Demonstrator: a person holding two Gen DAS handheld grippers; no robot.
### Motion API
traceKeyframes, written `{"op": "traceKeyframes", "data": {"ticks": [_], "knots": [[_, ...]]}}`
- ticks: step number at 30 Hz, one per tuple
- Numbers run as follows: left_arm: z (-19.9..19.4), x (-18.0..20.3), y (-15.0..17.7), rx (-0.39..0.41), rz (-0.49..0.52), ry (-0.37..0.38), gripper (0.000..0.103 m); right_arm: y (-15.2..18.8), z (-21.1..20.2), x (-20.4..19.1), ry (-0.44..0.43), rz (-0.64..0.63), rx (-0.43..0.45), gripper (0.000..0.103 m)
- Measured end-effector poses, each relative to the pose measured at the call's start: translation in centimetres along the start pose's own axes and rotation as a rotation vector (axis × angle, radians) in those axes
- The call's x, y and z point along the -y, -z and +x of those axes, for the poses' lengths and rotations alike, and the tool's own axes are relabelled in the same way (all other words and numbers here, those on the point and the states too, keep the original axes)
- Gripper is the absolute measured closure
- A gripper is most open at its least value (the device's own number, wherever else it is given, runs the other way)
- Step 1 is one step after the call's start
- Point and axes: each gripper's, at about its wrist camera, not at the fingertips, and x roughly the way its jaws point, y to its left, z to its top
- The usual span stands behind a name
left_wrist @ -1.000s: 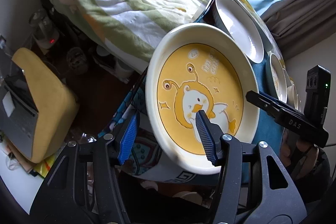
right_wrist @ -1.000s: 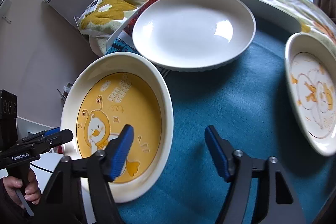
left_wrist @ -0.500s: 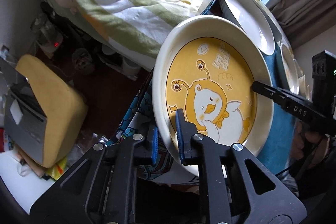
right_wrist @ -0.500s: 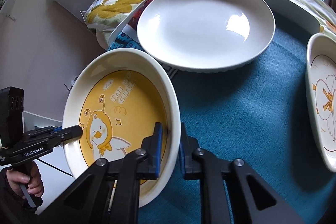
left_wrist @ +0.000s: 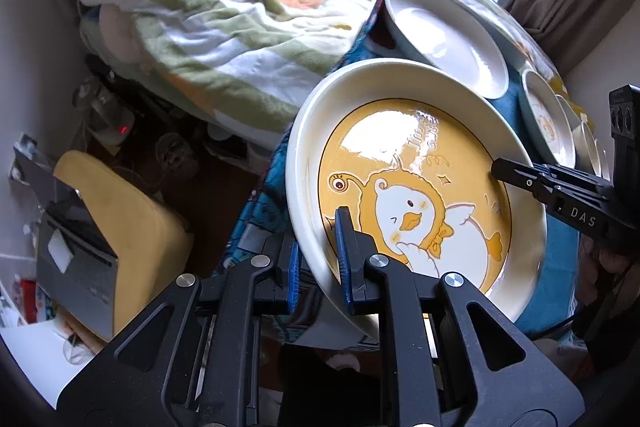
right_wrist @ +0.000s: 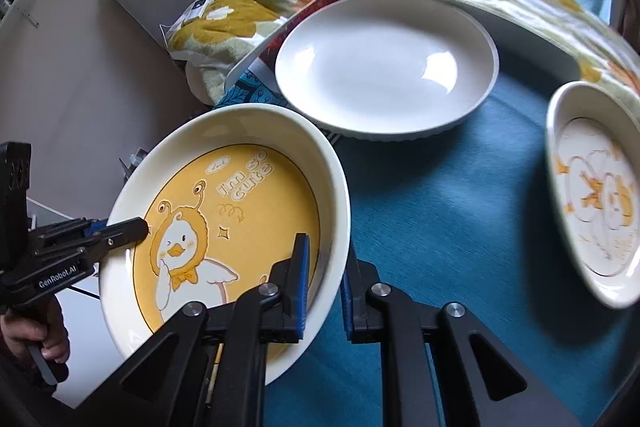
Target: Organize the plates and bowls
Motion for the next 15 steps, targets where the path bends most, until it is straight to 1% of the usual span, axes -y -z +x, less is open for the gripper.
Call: {"op": "traceKeyframes", "data": {"ticks": [4, 8, 11, 15], "knots": [[-1.2, 2.1, 0.0, 0.029, 0.049, 0.003, 0.090, 0.9, -2.2, 0.4, 0.027, 0.018, 0.046, 0.090], [-2.5, 5.5, 0.1, 0.056, 0.124, 0.028, 0.090, 2.7, -5.3, 1.6, 0.056, 0.062, 0.101, 0.090], [-3.0, 8.4, 0.4, 0.066, 0.186, 0.052, 0.090, 4.9, -7.8, 3.0, 0.086, 0.117, 0.139, 0.090], [-3.0, 13.3, 1.6, 0.059, 0.275, 0.101, 0.090, 8.6, -11.1, 5.3, 0.141, 0.208, 0.186, 0.090]]}}
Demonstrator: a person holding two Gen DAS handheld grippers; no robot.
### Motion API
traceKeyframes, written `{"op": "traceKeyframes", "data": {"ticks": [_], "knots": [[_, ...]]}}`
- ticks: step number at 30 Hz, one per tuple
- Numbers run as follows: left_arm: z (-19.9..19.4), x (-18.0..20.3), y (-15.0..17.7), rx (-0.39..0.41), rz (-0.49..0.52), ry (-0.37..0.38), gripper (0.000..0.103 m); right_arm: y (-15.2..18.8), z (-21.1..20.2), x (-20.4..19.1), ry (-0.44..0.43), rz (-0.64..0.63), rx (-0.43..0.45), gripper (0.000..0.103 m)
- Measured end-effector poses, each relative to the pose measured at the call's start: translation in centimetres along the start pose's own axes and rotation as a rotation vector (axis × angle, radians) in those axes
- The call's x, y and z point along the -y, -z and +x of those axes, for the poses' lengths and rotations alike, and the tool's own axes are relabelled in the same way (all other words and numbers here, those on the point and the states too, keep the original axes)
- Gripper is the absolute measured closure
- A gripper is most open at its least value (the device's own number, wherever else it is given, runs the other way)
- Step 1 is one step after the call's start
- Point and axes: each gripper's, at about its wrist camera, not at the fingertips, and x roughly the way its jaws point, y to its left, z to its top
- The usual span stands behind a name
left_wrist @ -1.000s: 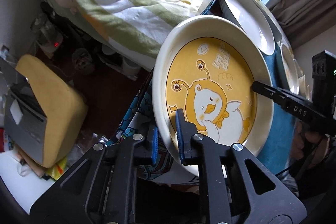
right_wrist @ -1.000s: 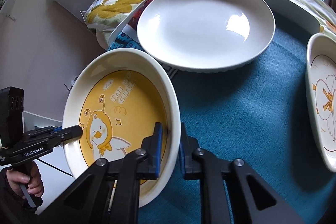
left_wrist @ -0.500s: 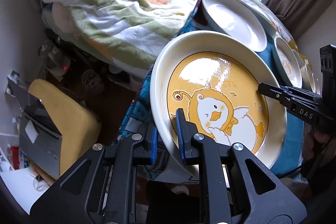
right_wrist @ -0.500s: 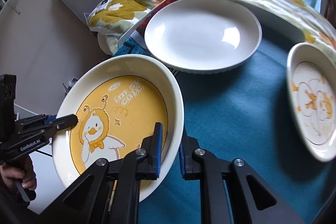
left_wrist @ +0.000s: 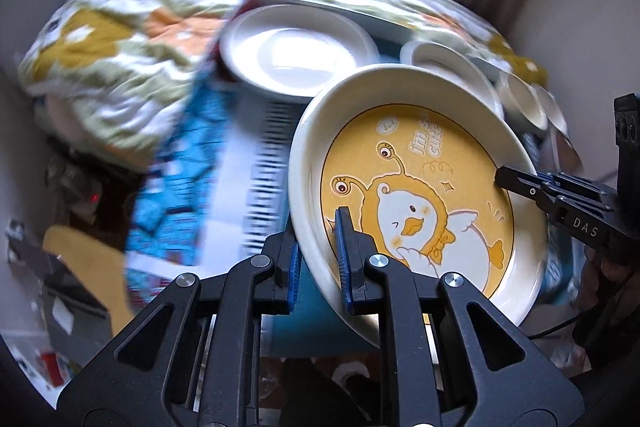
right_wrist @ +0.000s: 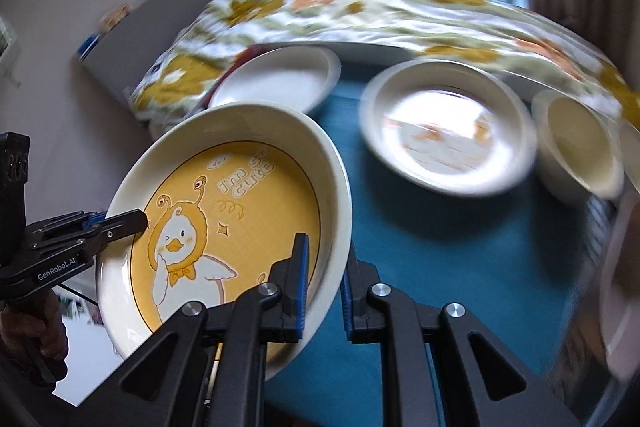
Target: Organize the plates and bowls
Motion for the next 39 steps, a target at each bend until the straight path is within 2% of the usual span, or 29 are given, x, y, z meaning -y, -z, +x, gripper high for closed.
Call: {"op": "traceKeyframes", "data": {"ticks": [8, 16, 26, 39], "knots": [[3.1, 9.2, 1.3, -0.053, 0.121, 0.100, 0.090, 5.4, -4.6, 6.8, 0.112, 0.138, 0.037, 0.090], [6.8, 14.8, 3.2, -0.048, 0.186, 0.128, 0.090, 9.3, -5.6, 12.7, 0.179, 0.202, 0.078, 0.090], [10.0, 16.1, 4.1, -0.028, 0.203, 0.107, 0.089, 11.2, -3.9, 15.2, 0.189, 0.213, 0.125, 0.090], [9.8, 16.5, 4.4, -0.010, 0.222, 0.070, 0.086, 11.8, -3.5, 15.7, 0.182, 0.221, 0.120, 0.088]]}}
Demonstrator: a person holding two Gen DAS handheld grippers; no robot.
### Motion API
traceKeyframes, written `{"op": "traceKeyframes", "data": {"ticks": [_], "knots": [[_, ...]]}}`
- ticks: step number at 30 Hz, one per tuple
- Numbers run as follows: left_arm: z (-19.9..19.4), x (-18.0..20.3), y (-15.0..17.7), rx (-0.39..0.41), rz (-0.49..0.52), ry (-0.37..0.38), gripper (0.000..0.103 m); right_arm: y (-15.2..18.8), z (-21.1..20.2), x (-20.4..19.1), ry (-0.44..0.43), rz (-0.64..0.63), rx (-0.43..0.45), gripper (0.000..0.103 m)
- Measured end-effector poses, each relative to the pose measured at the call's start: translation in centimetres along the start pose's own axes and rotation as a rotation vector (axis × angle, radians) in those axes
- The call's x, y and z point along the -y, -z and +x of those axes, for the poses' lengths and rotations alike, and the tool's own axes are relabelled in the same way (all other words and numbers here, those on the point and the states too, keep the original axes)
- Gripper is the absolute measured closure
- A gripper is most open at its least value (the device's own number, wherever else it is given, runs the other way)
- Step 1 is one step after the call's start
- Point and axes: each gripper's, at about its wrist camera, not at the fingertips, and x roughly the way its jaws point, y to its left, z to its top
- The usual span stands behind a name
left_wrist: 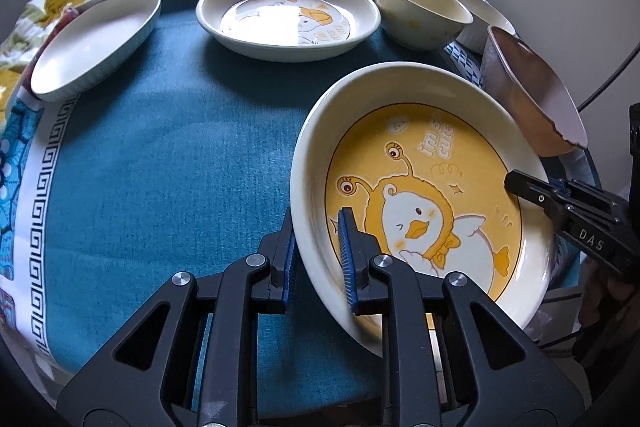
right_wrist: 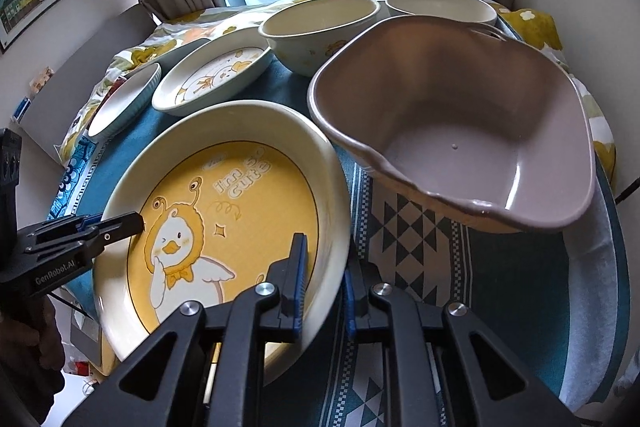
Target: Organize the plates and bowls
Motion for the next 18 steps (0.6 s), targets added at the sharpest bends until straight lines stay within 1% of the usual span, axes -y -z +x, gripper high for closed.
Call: {"op": "traceKeyframes", "data": {"ticks": [4, 6, 9, 12, 14, 17, 18], "knots": [[-0.3, -0.4, 0.0, 0.003, -0.005, -0.014, 0.086, 0.0, -0.4, 0.3, 0.007, 0.019, 0.010, 0.088], [-0.7, -0.9, 0.0, 0.002, -0.020, -0.004, 0.085, 0.1, -0.7, 0.5, -0.001, 0.029, 0.010, 0.088], [-1.4, -1.0, 0.0, 0.002, -0.025, -0.014, 0.083, 0.3, -1.7, 0.5, 0.009, 0.027, 0.021, 0.088], [-2.4, -1.0, -0.1, -0.005, -0.024, -0.028, 0.082, 0.5, -2.7, 0.8, 0.000, 0.053, 0.021, 0.088], [-2.9, -0.9, -0.2, -0.007, -0.020, -0.043, 0.082, 0.6, -3.5, 0.6, 0.013, 0.043, 0.020, 0.088], [-3.5, -0.9, -0.5, -0.009, -0.017, -0.076, 0.080, 0.6, -4.9, 0.4, 0.058, 0.033, 0.031, 0.088], [-3.9, -0.9, -0.7, -0.010, -0.022, -0.083, 0.080, 0.6, -5.5, 0.5, 0.052, 0.041, 0.033, 0.088]]}}
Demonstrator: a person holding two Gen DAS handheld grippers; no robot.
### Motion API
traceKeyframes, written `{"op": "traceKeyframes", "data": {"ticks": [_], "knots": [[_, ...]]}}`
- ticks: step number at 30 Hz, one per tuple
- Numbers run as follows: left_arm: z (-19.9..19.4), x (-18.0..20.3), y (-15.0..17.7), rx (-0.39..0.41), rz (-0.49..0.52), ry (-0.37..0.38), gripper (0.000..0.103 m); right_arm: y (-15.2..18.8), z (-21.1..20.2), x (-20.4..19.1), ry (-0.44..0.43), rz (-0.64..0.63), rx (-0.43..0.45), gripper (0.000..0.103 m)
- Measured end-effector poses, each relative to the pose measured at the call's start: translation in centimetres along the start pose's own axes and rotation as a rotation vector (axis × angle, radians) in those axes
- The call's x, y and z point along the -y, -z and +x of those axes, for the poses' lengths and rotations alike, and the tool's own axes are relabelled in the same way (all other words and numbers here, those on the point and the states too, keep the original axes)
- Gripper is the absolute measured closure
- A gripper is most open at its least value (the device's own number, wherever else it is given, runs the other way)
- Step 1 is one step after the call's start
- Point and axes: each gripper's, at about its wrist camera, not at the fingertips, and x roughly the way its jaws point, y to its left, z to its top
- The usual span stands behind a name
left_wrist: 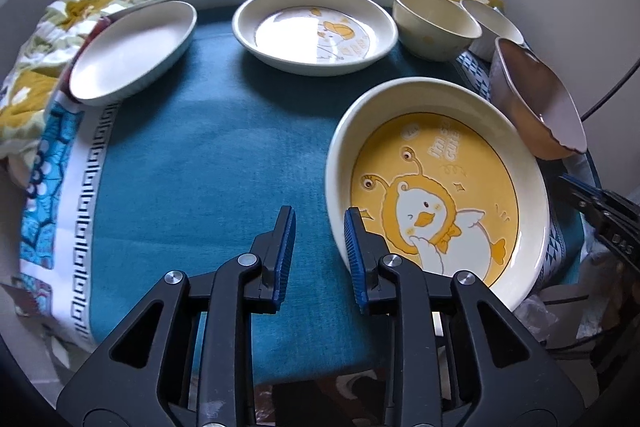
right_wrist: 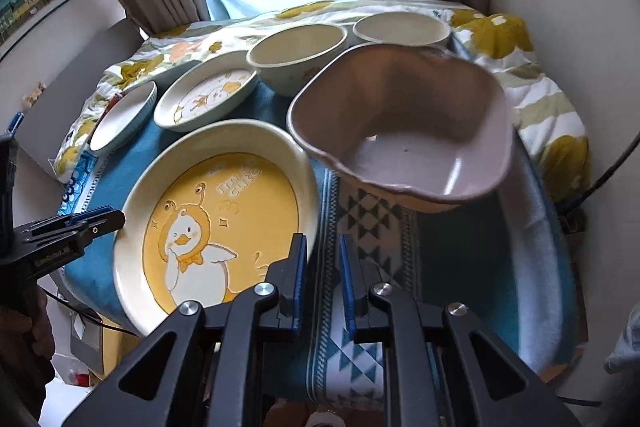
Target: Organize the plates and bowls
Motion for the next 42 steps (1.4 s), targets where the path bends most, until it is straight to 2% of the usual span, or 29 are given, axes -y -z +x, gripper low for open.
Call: {"op": "traceKeyframes", "data": {"ticks": [4, 7, 8, 9, 10, 11, 12, 14, 17, 20, 25, 29, 35, 38, 42], "knots": [[-3.6, -0.4, -0.6, 0.055, -0.030, -0.005, 0.080, -0.8, -2.6, -0.5, -0.028, -0.017, 0.021, 0.088], [-8.5, -0.5, -1.5, 0.151, -0.038, -0.050, 0.078, -2.3, -5.4, -2.4, -0.043, -0.088, 0.071, 0.088], [-9.7, -0.4, -1.8, 0.181, -0.040, -0.063, 0.068, -3.1, -6.5, -3.2, -0.054, -0.116, 0.093, 0.088], [-11.6, -0.5, -2.1, 0.229, -0.045, -0.082, 0.037, -3.7, -7.2, -3.9, -0.063, -0.135, 0.109, 0.088], [-13.4, -0.5, -2.4, 0.279, -0.051, -0.105, 0.018, -4.6, -8.4, -4.8, -0.077, -0.163, 0.138, 0.085], [-16.0, -0.6, -2.5, 0.370, -0.062, -0.144, 0.001, -5.2, -9.2, -5.4, -0.089, -0.183, 0.162, 0.069], [-17.4, -0.5, -2.8, 0.421, -0.064, -0.161, 0.000, -5.9, -10.1, -6.3, -0.108, -0.209, 0.190, 0.038], [-19.9, -0.6, -3.1, 0.486, -0.058, -0.194, 0.000, -7.2, -11.4, -7.7, -0.158, -0.242, 0.244, 0.000], [-21.1, -1.3, -3.3, 0.493, -0.082, -0.258, 0.000, -8.8, -12.5, -9.9, -0.237, -0.275, 0.312, 0.000], [-21.4, -2.9, -2.8, 0.484, -0.148, -0.306, 0.000, -10.5, -11.8, -12.5, -0.283, -0.325, 0.319, 0.000], [-21.5, -7.1, -2.1, 0.448, -0.265, -0.334, 0.000, -13.1, -9.3, -16.4, -0.350, -0.387, 0.280, 0.000], [-20.5, -11.3, -2.6, 0.431, -0.352, -0.332, 0.000, -15.5, -6.8, -20.0, -0.328, -0.441, 0.245, 0.000], [-16.5, -17.7, -5.1, 0.351, -0.463, -0.304, 0.000, -19.5, -0.5, -24.7, -0.324, -0.494, 0.136, 0.000], [-12.8, -21.5, -6.5, 0.278, -0.544, -0.241, 0.000, -21.5, 4.6, -26.9, -0.332, -0.501, 0.016, 0.000], [-8.3, -24.6, -8.1, 0.201, -0.574, -0.178, 0.000, -22.8, 11.0, -28.7, -0.301, -0.501, -0.113, 0.000]]}}
